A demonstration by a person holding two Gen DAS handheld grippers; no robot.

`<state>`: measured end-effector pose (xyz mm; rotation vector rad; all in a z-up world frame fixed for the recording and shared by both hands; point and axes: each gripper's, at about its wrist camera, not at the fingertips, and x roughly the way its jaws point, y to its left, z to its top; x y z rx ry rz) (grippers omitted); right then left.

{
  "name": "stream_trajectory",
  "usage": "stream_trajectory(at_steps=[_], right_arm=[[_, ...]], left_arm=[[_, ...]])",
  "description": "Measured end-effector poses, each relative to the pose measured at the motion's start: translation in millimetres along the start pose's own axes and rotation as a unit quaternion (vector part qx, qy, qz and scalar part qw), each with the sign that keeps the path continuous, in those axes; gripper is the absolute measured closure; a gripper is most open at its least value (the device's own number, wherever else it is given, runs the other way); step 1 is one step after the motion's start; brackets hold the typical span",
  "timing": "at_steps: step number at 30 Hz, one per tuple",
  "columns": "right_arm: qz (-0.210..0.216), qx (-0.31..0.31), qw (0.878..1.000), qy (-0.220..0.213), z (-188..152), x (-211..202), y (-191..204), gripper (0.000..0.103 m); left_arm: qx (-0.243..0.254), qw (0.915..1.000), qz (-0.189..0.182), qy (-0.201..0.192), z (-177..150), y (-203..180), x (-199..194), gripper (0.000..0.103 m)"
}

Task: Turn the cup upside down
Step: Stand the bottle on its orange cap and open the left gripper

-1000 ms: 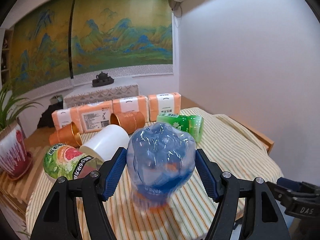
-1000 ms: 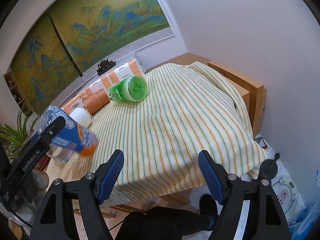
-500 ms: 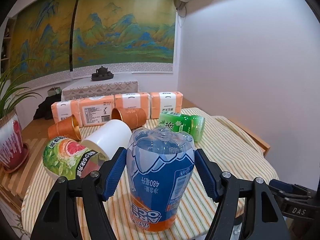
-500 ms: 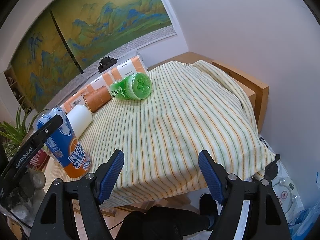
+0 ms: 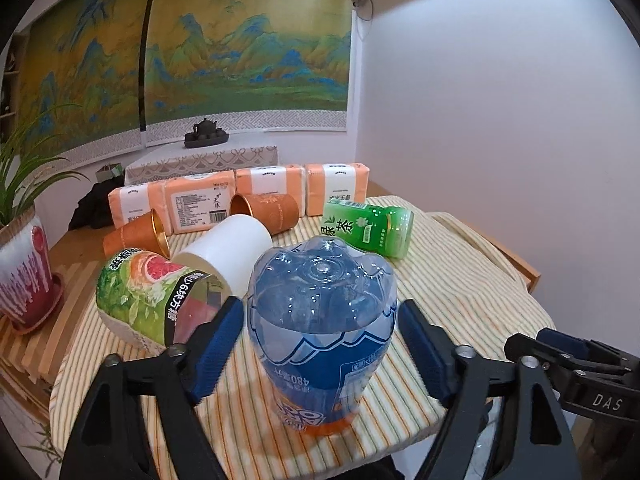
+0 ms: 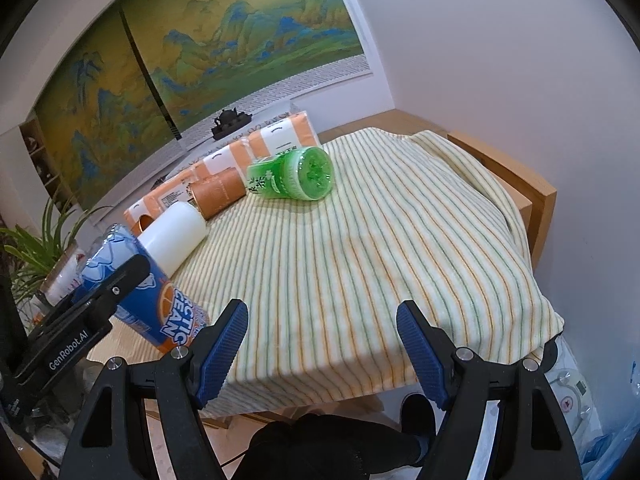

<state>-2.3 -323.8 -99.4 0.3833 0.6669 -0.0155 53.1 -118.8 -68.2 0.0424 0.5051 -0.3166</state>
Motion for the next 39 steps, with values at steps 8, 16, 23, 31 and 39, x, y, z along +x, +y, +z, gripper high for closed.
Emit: stream_trajectory(at_steps=[8,16,23,31,39], right_arm=[[0.004,-0.009,1.0,-0.008,1,-10,10,0.03],[0.011,-0.028,0.999,-0.021,0,-25,28,0.026],[0.022,-0.058,0.997,-0.035,0,-37,50,0.021],[0.043,-0.108,0.992,-0.043,-7,-42,80,0.013],[0.057,-0.15,0.986,-0.043,-16,-46,106,0.011]], left_arm=[[-0.005,1.0,0.0,-0.002,0,7,-16,0.008],[-0.013,0.9999,-0.002,-0.001,-2,20,-38,0.003],[-0.026,0.9994,0.017,0.012,-8,45,-63,0.001],[-0.049,0.997,0.054,0.028,-10,76,-93,0.001],[-0.065,0.9933,0.086,0.041,-16,93,-112,0.001]])
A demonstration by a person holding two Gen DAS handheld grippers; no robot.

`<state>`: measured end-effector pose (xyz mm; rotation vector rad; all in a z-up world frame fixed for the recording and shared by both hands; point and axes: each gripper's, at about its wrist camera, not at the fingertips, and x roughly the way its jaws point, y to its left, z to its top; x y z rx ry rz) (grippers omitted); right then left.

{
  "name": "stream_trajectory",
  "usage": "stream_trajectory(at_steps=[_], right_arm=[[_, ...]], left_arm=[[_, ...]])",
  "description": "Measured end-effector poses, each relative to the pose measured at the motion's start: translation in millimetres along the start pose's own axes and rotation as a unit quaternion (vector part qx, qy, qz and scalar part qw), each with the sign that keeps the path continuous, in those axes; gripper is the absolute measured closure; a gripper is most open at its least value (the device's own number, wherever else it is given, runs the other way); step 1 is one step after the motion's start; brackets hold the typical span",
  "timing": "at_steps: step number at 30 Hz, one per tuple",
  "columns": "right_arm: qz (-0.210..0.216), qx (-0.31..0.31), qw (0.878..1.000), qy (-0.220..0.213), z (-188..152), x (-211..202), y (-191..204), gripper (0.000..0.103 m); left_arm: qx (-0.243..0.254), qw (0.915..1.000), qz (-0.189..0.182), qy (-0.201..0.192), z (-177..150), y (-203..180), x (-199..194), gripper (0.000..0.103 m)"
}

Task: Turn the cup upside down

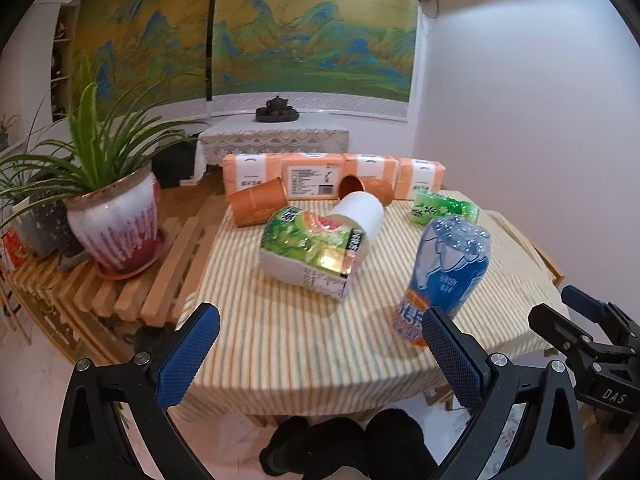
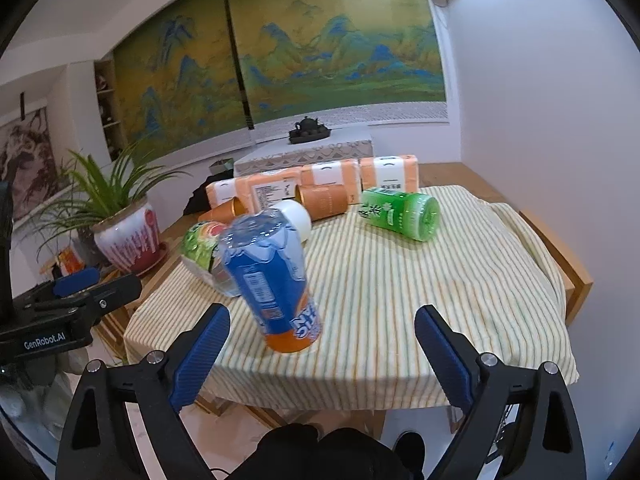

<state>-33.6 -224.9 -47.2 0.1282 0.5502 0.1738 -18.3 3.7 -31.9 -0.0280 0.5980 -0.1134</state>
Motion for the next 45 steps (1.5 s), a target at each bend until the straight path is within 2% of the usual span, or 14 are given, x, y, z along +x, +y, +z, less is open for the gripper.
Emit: stream_trajectory(at_steps=[18,45], right_arm=[[0.008,-0.019,1.0,-0.009,-3,-7,14,0.011],[0.015,-0.018,1.0,-0.007,6,3,20,0.01]], left_arm=[[-0.007,0.9999,0.008,-0.003,-4,3,-7,0.001],[-0.003,1.0,0.006,0.003,-1,-2,5,0.001]])
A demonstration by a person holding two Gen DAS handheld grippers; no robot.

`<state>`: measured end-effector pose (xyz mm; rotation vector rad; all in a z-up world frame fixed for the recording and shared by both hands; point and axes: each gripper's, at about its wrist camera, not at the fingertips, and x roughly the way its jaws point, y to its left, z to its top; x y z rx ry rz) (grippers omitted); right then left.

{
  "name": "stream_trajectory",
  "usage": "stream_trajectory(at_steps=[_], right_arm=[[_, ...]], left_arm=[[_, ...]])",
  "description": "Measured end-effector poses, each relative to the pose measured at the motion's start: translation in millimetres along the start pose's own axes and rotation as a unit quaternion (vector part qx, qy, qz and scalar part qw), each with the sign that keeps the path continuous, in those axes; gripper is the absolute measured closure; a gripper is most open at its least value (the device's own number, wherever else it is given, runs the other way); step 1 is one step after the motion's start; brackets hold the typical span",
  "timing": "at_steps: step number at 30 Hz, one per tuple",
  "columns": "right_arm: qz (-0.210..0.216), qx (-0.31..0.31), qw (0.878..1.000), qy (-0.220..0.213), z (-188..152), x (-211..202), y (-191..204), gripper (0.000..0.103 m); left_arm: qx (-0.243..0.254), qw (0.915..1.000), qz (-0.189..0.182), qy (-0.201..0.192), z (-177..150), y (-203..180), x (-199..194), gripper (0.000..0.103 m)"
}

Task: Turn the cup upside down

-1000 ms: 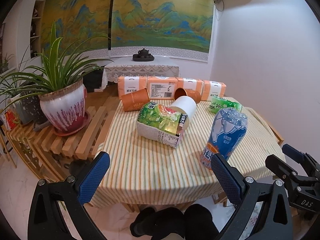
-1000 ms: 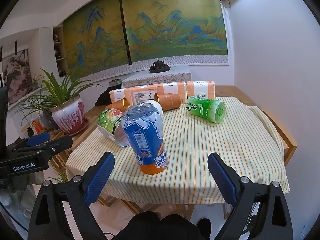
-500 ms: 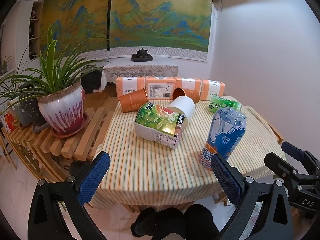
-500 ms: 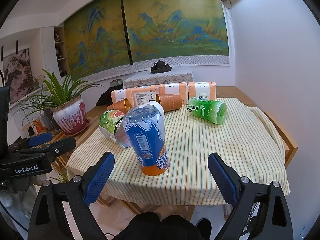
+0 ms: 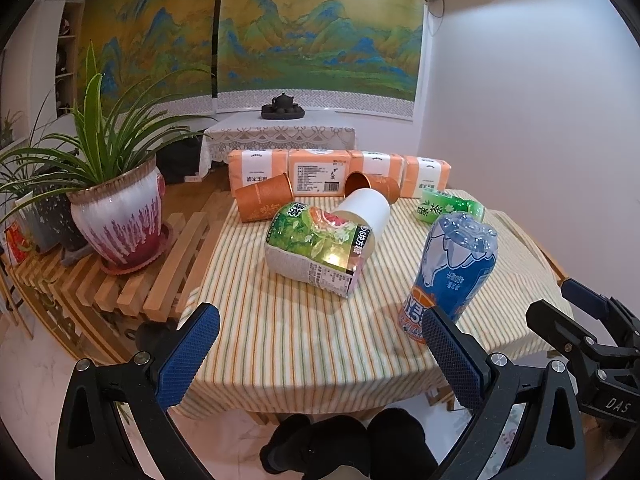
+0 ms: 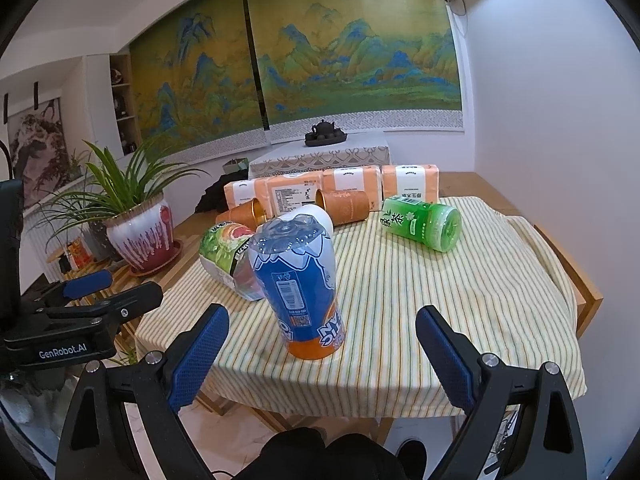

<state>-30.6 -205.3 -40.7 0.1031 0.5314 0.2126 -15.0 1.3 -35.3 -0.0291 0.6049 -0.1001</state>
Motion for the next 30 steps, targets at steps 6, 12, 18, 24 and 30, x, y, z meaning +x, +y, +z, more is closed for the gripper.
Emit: stream_trajectory(at_steps=[6,12,18,24,30], right_arm=[[0.001,0.002,1.0,0.0,1,3,-1,0.01],[0.006,0.002,1.0,0.001,1,6,-1,0.01],[0.006,0.0,1.0,0.006,0,12,0,0.01],[0.012,0.002,1.0,0.006,2,18,2,0.01],[0.013,-0.003,1.0,0.007,3,23,3,0.01]], left_arm=[[0.001,1.0,0.0,0.003,0,-1,6,0.001],[-0.002,1.0,0.002,0.007,-1,0,12,0.001],[-0.004,0.9999,0.004,0.01,-1,2,17,0.001],[-0.007,0.9999,0.006,0.011,0,3,20,0.001],[-0.008,0.9999,0.005,0.01,1,4,23,0.001]])
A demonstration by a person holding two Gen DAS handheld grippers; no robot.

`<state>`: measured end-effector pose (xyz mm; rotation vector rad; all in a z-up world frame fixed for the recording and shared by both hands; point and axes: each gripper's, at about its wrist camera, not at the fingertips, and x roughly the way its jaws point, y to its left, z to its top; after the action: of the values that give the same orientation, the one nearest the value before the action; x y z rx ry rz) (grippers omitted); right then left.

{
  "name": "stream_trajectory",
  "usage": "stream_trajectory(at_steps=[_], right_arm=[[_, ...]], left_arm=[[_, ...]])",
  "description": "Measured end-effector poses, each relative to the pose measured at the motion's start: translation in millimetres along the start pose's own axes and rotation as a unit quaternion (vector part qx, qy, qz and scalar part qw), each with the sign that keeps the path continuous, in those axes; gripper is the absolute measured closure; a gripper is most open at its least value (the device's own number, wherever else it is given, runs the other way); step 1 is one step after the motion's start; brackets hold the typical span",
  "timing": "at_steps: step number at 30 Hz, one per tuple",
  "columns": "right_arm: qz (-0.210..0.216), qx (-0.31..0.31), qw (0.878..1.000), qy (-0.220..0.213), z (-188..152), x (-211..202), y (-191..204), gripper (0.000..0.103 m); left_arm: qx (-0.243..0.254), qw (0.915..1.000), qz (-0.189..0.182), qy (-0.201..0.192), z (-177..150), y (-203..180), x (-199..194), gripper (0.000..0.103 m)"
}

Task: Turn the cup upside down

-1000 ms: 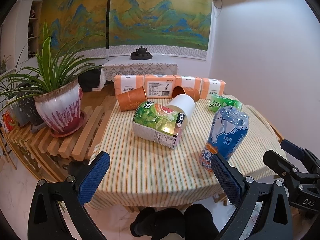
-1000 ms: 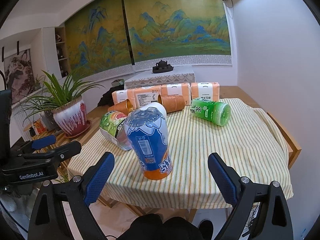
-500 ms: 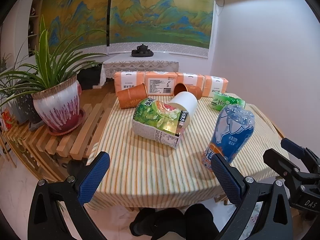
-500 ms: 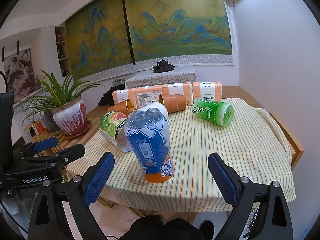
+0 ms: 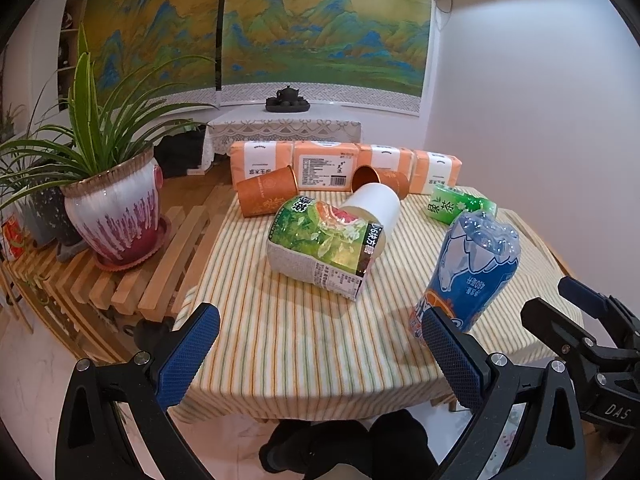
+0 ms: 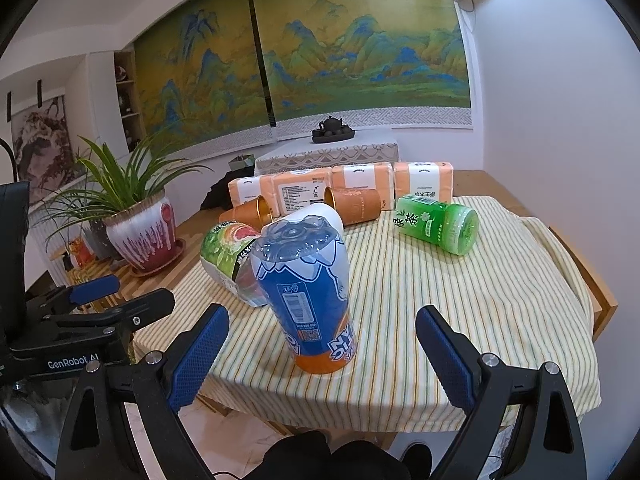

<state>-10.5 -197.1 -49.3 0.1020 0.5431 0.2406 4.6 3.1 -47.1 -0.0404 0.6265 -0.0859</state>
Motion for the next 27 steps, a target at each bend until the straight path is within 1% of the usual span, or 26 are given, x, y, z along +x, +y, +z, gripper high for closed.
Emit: stream_trajectory(at_steps=[12,27], right_arm=[[0.003,-0.003,1.0,-0.001,2,3,1,0.01],[0.005,-0.015,1.0,0.002,7,17,12,0.01]], left_arm=[[0.0,1.0,0.003,-0.001,3,0,7,0.001],[-0.005,0.9999,0.009,-0.005,5,8,8,0.001]])
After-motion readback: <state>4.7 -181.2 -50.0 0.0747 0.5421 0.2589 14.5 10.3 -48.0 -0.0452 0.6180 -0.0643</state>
